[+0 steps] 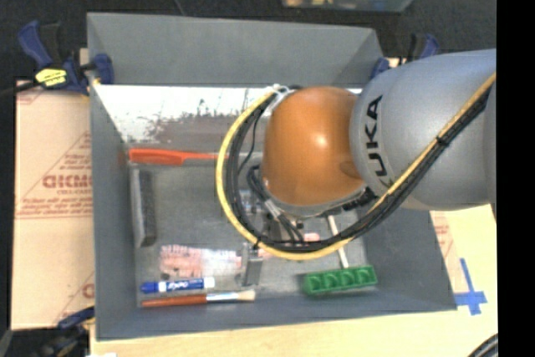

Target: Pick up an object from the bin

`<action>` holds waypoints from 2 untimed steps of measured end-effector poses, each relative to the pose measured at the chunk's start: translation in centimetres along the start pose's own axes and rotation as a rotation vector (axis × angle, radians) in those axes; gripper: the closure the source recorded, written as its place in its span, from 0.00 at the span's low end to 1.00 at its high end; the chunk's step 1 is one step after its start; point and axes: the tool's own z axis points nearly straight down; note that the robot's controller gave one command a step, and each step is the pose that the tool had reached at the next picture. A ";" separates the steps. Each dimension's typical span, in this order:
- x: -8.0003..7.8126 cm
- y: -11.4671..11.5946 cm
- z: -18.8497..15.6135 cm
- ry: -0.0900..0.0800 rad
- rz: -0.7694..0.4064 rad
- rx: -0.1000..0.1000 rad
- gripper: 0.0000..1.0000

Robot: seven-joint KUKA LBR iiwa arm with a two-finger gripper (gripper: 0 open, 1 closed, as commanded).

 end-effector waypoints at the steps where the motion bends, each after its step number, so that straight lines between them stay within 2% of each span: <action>1: -0.2 -0.1 -0.4 -0.007 0.004 -0.001 0.00; 2: 0.3 1.2 7.1 -0.003 -0.156 0.001 0.00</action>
Offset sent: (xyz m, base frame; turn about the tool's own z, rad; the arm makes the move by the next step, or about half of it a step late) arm -0.0062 0.0156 -0.0794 -0.1809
